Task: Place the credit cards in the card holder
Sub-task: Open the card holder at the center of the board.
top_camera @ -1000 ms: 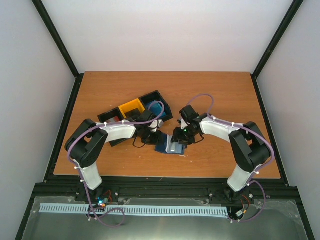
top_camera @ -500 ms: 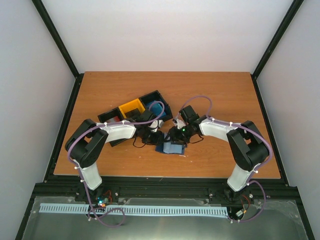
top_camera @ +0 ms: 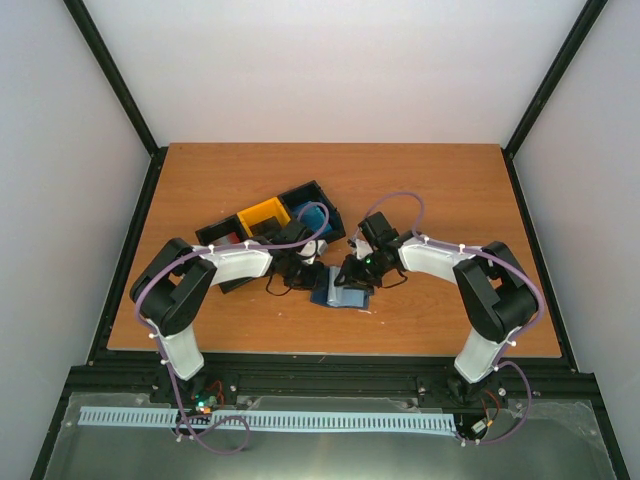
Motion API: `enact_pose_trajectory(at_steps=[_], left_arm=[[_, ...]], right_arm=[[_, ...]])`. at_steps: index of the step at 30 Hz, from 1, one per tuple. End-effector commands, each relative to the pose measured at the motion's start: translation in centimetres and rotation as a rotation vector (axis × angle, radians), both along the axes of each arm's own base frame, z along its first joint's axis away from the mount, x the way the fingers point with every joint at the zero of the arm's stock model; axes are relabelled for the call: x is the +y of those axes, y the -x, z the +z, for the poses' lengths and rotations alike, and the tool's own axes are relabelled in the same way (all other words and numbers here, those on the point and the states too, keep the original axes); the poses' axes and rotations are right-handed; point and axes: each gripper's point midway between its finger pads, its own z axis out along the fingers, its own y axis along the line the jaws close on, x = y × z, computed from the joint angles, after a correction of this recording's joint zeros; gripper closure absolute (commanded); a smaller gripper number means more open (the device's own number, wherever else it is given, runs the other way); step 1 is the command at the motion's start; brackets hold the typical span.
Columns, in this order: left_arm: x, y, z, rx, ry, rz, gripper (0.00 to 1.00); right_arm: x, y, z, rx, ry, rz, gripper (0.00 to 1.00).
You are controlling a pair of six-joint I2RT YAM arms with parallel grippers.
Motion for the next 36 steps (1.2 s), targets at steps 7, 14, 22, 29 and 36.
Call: enact_pose_trajectory(at_steps=[7, 14, 22, 29, 36], left_arm=[[-0.3, -0.1, 0.2, -0.003, -0.003, 0.004, 0.87], [-0.4, -0.1, 0.3, -0.005, -0.002, 0.002, 0.87], [-0.4, -0.1, 0.2, -0.004, -0.001, -0.001, 0.87], [-0.4, -0.1, 0.2, -0.004, 0.001, -0.002, 0.87], [-0.4, 0.0, 0.5, -0.011, 0.006, -0.006, 0.87]], right_arm=[[1.4, -0.3, 2.2, -0.054, -0.104, 0.015, 0.62], [1.3, -0.3, 2.6, -0.071, -0.119, 0.012, 0.69], [1.2, -0.1, 2.5, -0.077, -0.122, 0.007, 0.76], [0.9, -0.2, 2.0, -0.072, -0.098, -0.002, 0.8], [1.1, -0.3, 1.1, -0.052, -0.073, 0.009, 0.74]])
